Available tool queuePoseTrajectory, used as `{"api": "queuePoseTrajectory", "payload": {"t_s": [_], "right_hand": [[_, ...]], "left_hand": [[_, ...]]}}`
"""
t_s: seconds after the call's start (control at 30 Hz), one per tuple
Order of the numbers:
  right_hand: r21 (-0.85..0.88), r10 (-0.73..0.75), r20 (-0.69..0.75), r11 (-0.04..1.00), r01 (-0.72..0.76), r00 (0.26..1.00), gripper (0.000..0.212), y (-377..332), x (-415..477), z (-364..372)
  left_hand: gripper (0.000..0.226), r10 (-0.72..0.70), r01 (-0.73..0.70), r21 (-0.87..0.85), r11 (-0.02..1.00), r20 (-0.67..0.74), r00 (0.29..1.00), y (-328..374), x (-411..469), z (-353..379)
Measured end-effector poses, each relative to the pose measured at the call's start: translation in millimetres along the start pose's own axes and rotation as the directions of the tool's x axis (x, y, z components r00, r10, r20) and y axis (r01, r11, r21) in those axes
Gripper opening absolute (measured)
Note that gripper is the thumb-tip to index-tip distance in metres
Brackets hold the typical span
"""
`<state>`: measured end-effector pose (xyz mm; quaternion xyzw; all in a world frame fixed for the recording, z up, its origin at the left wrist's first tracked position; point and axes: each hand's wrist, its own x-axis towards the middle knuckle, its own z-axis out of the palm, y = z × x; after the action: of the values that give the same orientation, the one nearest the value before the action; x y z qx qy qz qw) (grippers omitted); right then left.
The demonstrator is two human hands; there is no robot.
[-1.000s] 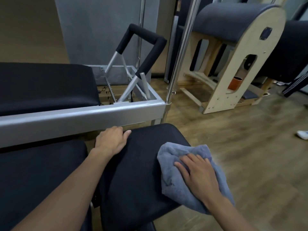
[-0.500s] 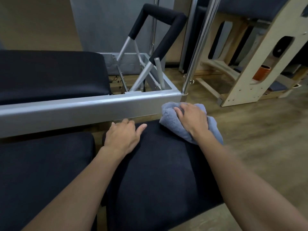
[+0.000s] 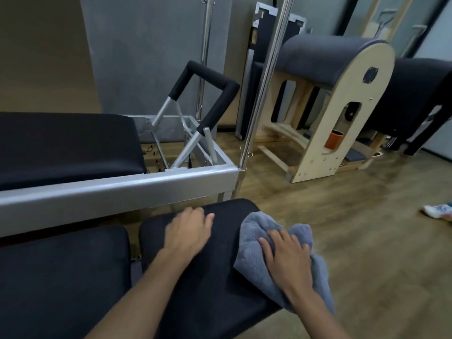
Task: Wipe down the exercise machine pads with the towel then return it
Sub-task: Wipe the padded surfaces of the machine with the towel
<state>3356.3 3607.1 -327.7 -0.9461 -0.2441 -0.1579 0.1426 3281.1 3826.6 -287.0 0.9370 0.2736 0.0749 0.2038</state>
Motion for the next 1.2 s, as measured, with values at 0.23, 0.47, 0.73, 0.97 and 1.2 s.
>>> {"api": "queuePoseTrajectory", "payload": {"t_s": [0.23, 0.47, 0.73, 0.97, 1.2], "right_hand": [[0.178, -0.052, -0.004, 0.983, 0.052, 0.999, 0.030, 8, 9, -9], [0.045, 0.410, 0.181, 0.905, -0.424, 0.894, 0.036, 37, 16, -19], [0.143, 0.132, 0.082, 0.979, -0.143, 0.988, 0.031, 0, 24, -18], [0.392, -0.142, 0.337, 0.920, -0.001, 0.931, 0.098, -46, 7, -69], [0.397, -0.149, -0.166, 0.895, 0.204, 0.975, 0.050, -94, 21, -130]], "left_hand": [[0.049, -0.011, 0.276, -0.408, 0.870, 0.543, 0.840, 67, -34, 25], [0.046, -0.070, 0.363, -0.453, 0.815, 0.543, 0.837, 69, -28, 27], [0.027, -0.051, 0.363, -0.711, 0.602, 0.419, 0.906, 67, -28, 33], [0.021, -0.205, 0.272, -0.870, 0.410, 0.203, 0.958, 72, -13, -8], [0.016, -0.006, -0.003, -0.884, 0.467, -0.007, 1.000, 75, -15, -108]]}}
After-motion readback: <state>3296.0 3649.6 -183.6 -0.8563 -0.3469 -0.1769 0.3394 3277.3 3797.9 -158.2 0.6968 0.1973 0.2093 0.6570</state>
